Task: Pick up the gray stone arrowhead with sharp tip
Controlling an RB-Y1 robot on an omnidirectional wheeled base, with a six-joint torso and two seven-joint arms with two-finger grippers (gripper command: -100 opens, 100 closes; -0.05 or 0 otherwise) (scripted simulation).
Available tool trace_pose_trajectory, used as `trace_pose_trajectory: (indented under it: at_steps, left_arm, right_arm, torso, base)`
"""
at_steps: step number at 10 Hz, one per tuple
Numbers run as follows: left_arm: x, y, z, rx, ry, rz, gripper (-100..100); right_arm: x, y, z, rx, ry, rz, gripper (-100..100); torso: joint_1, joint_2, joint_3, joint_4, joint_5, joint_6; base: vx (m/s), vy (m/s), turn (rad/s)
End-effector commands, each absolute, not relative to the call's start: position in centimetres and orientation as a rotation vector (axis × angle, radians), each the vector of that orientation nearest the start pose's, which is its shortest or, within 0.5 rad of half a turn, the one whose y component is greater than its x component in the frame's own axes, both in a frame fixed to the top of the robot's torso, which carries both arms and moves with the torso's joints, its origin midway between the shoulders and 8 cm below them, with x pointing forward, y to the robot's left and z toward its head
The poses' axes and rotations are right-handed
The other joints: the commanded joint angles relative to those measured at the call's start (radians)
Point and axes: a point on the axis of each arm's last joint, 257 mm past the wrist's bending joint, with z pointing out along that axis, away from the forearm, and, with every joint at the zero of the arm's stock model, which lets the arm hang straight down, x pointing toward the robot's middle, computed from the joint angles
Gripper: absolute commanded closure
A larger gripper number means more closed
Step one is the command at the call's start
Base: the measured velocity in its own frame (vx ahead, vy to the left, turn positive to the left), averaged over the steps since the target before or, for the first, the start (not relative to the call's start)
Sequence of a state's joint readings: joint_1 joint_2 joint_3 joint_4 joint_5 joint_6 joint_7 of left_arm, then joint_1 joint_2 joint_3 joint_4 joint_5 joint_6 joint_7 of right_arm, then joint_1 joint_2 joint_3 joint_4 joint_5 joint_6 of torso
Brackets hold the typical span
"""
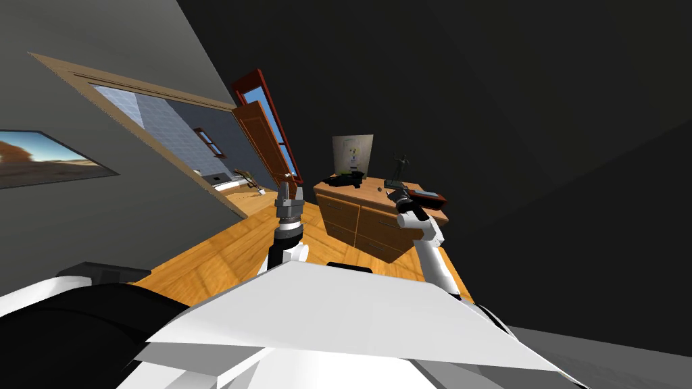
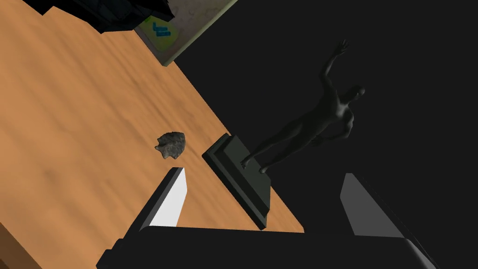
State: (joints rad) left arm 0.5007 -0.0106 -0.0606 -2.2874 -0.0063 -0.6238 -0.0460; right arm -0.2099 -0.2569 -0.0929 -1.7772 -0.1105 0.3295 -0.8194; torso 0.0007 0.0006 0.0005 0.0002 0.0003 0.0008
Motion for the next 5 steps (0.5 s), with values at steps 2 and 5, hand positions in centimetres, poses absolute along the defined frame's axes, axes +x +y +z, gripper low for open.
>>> trace_pose_trajectory:
  at_steps: [2,5]
  left_arm:
    - [32.2,25.7,4.9,-0.549,0.523,-1.343,0]
    - [32.2,25.7,4.9,-0.549,0.523,-1.343,0]
  right_arm:
    - [60.3,-29.9,-8.1,1.704,0.713,1.736,-100]
    - [61.4,-30.8,-9.1,1.810,0.675,1.709,-100]
  torso:
    - [0.001,0.000,0.000,0.000,0.000,-0.001]
    - [0.000,-0.001,0.000,0.000,0.000,-0.001]
  base:
    - [-0.005,0.026,0.089]
    - [-0.001,0.021,0.059]
